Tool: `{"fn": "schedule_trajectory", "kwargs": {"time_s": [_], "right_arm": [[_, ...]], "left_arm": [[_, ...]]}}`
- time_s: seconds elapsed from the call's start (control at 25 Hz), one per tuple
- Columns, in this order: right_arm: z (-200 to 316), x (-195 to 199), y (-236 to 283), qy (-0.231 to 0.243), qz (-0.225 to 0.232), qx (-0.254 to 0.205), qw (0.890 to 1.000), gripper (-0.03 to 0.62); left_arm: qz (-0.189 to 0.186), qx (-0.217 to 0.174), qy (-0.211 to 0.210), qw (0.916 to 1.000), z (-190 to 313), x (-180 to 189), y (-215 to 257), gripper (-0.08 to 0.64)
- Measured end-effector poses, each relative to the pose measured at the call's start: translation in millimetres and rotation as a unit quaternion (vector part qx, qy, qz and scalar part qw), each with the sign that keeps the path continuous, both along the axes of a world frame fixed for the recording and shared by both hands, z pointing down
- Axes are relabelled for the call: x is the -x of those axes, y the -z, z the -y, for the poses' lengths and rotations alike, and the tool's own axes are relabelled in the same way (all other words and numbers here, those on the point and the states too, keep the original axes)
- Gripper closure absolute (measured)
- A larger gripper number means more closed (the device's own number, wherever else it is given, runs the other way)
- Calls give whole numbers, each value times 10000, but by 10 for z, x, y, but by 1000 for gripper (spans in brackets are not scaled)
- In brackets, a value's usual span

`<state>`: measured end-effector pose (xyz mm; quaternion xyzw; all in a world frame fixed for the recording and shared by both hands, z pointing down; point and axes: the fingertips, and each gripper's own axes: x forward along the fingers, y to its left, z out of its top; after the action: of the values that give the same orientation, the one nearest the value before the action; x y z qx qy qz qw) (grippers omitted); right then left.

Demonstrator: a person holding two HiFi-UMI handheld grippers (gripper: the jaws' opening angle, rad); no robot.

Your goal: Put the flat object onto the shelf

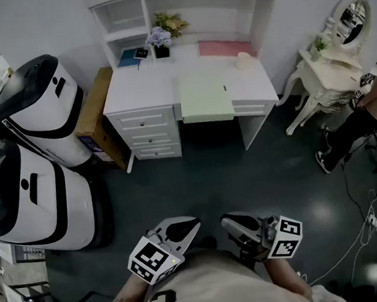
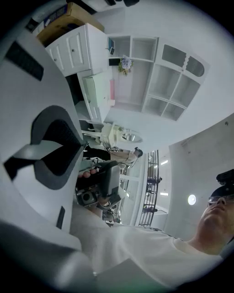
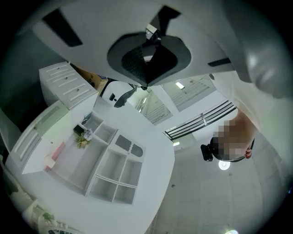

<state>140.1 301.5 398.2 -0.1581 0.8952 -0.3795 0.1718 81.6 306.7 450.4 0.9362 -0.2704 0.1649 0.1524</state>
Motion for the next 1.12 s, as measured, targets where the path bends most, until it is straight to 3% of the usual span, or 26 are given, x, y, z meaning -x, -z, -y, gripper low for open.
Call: {"fn": "schedule_trajectory", "kwargs": {"time_s": [0.72,1.12], "right_arm": [[65,-366,-73,149,193,51,9997,568],[93,-455,-158,-22,159,182,9997,568]], "left_arm": [[246,30,319,9992,90,-326,38,546],[350,73,178,9992,101,-415,-8,546]]}}
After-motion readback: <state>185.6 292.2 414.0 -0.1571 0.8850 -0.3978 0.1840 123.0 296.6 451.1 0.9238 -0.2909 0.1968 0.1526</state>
